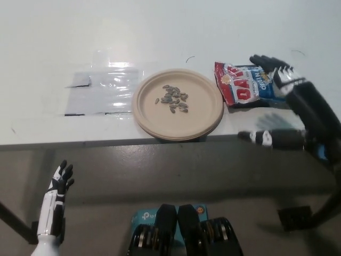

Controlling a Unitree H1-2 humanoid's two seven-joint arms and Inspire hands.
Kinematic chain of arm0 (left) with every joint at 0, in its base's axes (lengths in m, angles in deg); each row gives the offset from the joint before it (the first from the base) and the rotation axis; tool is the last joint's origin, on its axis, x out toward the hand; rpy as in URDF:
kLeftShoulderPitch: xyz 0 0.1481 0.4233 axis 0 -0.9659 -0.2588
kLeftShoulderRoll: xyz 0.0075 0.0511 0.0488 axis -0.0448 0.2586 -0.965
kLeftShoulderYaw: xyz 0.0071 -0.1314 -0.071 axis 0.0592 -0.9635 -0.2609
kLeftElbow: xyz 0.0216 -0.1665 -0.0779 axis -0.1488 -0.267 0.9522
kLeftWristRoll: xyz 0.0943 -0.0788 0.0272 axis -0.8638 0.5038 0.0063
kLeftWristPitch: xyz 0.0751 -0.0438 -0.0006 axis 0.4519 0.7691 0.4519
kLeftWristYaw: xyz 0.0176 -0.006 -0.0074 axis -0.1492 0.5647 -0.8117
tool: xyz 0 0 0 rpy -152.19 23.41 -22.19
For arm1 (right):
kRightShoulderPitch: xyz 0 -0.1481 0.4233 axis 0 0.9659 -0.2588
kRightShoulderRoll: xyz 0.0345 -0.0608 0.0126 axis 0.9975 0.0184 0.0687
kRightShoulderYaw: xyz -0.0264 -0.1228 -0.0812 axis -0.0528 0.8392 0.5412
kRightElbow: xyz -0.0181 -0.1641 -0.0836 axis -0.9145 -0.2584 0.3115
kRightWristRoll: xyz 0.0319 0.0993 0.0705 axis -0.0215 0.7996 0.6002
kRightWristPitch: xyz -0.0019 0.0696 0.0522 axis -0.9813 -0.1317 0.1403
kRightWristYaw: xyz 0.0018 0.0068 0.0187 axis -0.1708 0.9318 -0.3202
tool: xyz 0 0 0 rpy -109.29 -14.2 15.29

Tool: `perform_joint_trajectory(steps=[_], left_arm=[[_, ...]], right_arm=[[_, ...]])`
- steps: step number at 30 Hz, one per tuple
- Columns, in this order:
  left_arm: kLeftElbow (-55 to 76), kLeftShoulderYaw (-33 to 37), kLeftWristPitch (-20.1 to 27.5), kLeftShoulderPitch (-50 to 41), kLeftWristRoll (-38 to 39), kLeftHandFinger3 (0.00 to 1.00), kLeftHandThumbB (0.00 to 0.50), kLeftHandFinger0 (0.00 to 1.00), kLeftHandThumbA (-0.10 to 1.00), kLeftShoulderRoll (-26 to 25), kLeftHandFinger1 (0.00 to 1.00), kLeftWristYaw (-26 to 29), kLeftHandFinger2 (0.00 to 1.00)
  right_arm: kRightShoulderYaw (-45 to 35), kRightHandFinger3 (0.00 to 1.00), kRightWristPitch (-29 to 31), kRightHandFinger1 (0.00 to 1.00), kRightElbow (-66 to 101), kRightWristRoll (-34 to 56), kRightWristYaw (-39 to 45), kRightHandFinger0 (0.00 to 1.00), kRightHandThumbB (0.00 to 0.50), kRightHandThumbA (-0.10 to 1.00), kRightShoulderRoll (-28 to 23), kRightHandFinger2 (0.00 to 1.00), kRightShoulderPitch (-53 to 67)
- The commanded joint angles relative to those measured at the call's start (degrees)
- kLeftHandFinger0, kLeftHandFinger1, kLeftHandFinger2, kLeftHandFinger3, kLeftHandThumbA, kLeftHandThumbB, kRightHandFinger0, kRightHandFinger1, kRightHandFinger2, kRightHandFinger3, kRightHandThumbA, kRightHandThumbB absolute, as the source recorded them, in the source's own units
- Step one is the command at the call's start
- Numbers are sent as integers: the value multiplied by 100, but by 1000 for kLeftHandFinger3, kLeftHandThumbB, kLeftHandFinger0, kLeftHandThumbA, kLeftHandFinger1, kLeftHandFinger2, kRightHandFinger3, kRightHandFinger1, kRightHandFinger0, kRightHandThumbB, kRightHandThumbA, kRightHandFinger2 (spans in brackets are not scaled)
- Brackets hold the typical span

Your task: The robot picks up a small bag of sunflower seeds on the right hand side and take it to the empty plate on the left hand side then pours some sunflower seeds on to the plate.

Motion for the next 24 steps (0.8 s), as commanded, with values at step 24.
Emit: perform_joint_trajectory(steps=[24], left_arm=[[462, 741, 382, -243, 518, 1000, 456, 1000, 1000, -104, 1000, -758, 1000]], right_arm=[[-639, 1000, 1925, 1000, -1537, 590, -674, 1000, 264, 1000, 2013, 1000, 2060]])
